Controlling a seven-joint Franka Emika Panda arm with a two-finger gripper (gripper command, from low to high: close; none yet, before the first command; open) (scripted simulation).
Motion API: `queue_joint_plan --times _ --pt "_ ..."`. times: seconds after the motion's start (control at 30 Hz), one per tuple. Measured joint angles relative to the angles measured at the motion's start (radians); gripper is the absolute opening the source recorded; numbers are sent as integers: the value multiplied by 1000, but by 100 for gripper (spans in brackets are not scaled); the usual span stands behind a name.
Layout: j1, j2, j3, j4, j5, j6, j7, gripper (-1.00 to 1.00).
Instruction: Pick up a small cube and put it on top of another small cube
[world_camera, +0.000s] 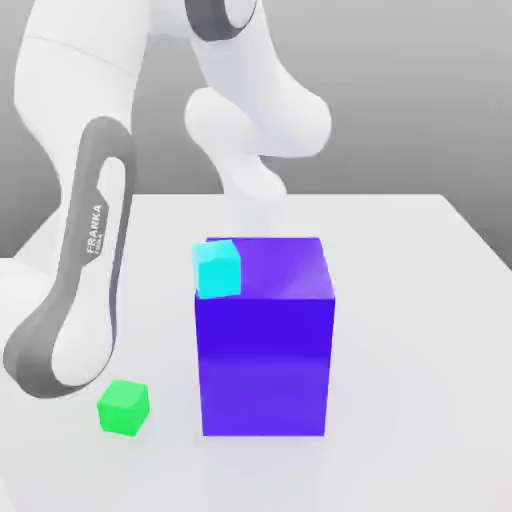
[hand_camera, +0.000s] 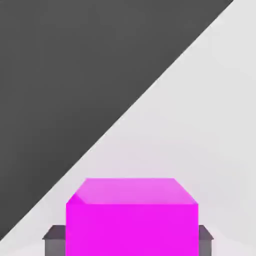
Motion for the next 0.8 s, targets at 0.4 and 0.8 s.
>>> queue_joint_plan --times 0.4,0.8 --pt "34 -266 -16 -172 86 -91 139 -100" --pt "110 -557 -41 -480 70 -37 574 -100"
